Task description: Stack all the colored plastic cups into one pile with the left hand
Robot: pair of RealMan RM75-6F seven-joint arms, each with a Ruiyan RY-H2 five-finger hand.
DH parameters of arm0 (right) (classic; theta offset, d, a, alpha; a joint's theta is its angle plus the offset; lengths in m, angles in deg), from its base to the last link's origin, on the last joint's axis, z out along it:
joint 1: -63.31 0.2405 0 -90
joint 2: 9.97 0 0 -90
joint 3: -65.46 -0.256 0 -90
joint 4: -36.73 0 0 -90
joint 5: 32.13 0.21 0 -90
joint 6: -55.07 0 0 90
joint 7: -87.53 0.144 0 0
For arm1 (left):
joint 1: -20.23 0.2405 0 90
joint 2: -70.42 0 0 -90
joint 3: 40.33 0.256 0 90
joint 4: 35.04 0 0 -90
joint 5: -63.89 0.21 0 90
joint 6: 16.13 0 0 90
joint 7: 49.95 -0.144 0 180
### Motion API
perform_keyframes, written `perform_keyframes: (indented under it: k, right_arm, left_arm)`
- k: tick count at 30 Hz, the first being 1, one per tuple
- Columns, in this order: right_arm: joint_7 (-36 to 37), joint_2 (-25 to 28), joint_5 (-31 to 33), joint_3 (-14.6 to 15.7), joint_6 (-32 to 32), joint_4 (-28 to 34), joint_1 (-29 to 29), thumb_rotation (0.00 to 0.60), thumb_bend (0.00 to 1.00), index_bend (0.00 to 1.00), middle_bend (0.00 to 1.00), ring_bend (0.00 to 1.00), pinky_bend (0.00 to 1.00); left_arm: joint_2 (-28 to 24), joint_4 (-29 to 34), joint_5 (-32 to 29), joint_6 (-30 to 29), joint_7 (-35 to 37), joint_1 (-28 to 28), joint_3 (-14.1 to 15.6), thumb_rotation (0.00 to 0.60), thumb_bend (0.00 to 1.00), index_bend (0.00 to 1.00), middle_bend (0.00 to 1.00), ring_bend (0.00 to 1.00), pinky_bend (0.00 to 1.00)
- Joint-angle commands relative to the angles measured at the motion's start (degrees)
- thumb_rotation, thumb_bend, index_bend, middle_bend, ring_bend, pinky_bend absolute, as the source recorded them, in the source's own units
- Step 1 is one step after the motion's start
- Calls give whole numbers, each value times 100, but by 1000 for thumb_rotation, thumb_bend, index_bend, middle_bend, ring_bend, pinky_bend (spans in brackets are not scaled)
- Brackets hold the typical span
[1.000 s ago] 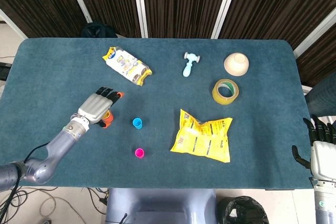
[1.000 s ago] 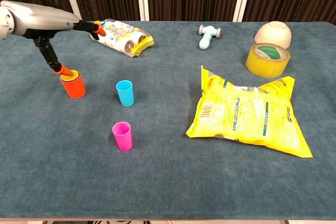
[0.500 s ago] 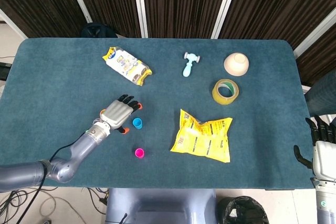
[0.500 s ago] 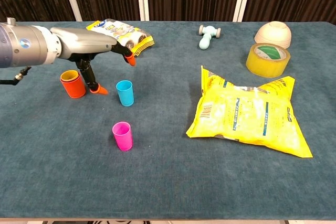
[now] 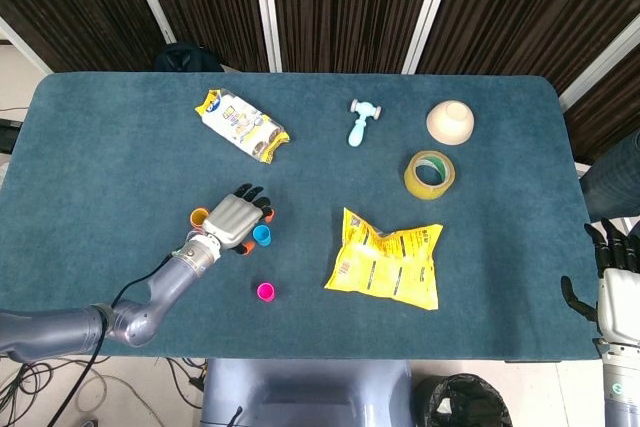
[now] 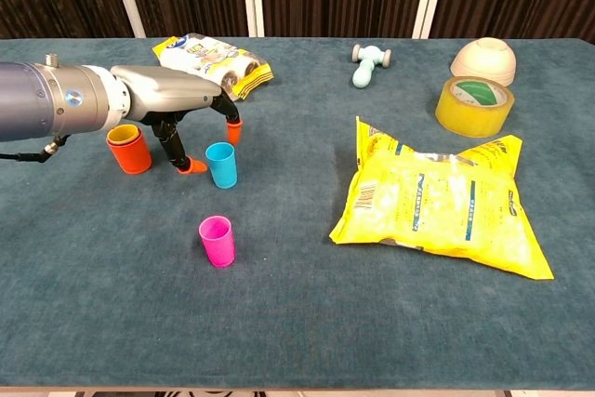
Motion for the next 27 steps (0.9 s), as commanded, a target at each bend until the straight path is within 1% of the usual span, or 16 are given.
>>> perform_keyframes:
  k: [1, 13, 19, 27]
  right_arm:
    - [3, -3, 4, -5, 1, -3, 1, 600, 416, 115, 54, 106, 43]
    - [19, -22, 28, -30, 24, 4, -6, 600, 416, 116, 54, 107, 43]
    - [33, -21, 28, -37, 41, 10, -13, 600, 416, 116, 54, 107, 43]
    - [38, -30, 31, -47, 51, 14, -14, 600, 416, 116, 54, 107, 43]
  left_arm:
    - [13, -11, 17, -19, -3, 3, 10, 600, 330, 421, 219, 0, 65]
    - [41, -21, 135, -54, 48, 6, 8, 600, 369, 450, 230, 0, 75]
    - [-50, 68, 160, -138, 114, 29, -61, 600, 377, 452, 230, 0, 75]
    - [-646, 527, 334, -452, 228, 164, -191, 600, 377, 452, 231, 0, 75]
